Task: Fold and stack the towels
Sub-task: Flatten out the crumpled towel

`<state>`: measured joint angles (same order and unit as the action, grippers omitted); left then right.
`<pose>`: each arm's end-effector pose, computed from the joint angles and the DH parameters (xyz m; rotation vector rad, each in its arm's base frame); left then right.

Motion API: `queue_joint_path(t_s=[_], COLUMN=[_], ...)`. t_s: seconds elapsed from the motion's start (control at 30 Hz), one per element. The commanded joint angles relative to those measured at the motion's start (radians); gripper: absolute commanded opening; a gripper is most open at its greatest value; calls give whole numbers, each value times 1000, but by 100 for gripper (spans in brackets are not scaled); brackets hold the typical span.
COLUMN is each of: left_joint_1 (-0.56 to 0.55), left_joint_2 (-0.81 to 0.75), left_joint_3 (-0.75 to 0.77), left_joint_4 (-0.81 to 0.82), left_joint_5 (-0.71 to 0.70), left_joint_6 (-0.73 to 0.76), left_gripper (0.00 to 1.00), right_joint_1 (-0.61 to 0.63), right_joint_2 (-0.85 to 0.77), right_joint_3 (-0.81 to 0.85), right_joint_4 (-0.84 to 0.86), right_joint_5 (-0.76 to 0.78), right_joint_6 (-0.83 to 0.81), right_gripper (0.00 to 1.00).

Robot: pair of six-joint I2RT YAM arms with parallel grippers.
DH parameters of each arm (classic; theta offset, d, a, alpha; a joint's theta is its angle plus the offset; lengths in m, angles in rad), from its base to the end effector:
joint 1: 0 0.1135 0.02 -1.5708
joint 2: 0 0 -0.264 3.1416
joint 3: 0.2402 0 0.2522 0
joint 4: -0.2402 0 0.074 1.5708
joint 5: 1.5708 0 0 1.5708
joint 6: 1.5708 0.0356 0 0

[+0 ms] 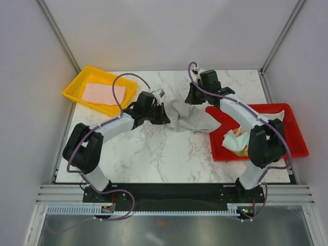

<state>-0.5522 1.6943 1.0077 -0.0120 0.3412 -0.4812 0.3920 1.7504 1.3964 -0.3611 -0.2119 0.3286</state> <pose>0.3023 -0.2002 0.1974 0.2764 2.3796 -0.9074 0.3667 0.1597 0.2733 -0.1877 2.3364 0.6094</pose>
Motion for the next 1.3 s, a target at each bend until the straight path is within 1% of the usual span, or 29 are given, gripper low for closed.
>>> queue_joint_path(t_s=[0.0,0.03,0.07,0.13,0.17,0.2,0.23,0.27,0.33,0.37,0.43,0.47,0.53,0.57,0.63,0.67,0.73,0.83,0.87,0.93,0.97,1.0,1.03,1.13,1.17,1.2,1.23,1.27], left_joint_1=[-3,-3,-3,-3,-3,-3,-3,-3,-5,-5,-6,-6,-6,-6,-6,-6,-6,-6,-6,-5,-5,-2,1,3,3,3,3,3], left_joint_2=[-159,-182,-233,-284,-306,-344,-360,-375,-430,-455,-525,-547,-609,-623,-648,-651,-650,-630,-601,-556,-509,-480,-449,-329,-311,-273,-251,-231], left_joint_3=[189,244,270,319,374,405,435,498,566,580,614,620,638,643,675,684,706,700,697,701,697,694,703,726,727,727,729,733], left_joint_4=[-228,-305,-345,-405,-477,-511,-554,-615,-681,-700,-729,-746,-753,-750,-753,-752,-752,-767,-778,-813,-815,-818,-832,-852,-844,-838,-835,-830], left_joint_5=[-73,-82,-87,-79,-76,-76,-74,-70,-41,-12,18,59,113,171,212,261,266,225,191,150,103,85,75,107,108,108,110,107], left_joint_6=[160,194,211,258,276,292,326,338,372,377,382,383,382,369,351,346,334,360,372,414,424,438,443,454,429,415,402,376], left_gripper=[2,2,2,2,2,2,2,2,2,2,2,2,2,2,2,2,2,2,2,2,2,2,2,2,2,2,2,2], right_joint_1=[-4,-2,-2,13,24,34,51,56,65,68,79,82,84,82,84,84,84,84,84,84,84,82,84,84,85,102,119,161], right_joint_2=[-178,-204,-260,-322,-353,-412,-440,-465,-546,-601,-655,-705,-753,-800,-842,-868,-879,-873,-850,-816,-771,-744,-682,-603,-571,-565,-566,-578], right_joint_3=[15,13,15,18,18,22,30,38,55,68,79,84,85,72,53,44,42,35,35,41,42,42,42,33,11,-6,-29,-87], right_joint_4=[21,17,8,-1,-2,-9,-16,-22,-22,-22,-22,-22,-16,5,37,59,68,67,54,45,44,45,42,36,37,42,50,75], right_joint_5=[-11,-9,-4,5,8,25,32,26,3,-3,-24,-32,-70,-81,-125,-133,-136,-69,-14,17,52,65,69,-24,-50,-50,-25,1], right_joint_6=[-31,-45,-52,-80,-120,-132,-138,-145,-135,-122,-108,-100,-89,-77,-39,-25,1,-3,-8,-37,-45,-54,-68,-79,-66,-56,-51,-54], right_gripper=[0,0,0,0,0,0,0,0,0,0,0,0,0,0,0,0,0,0,0,0,0,0,0,0,2,9,20,26])
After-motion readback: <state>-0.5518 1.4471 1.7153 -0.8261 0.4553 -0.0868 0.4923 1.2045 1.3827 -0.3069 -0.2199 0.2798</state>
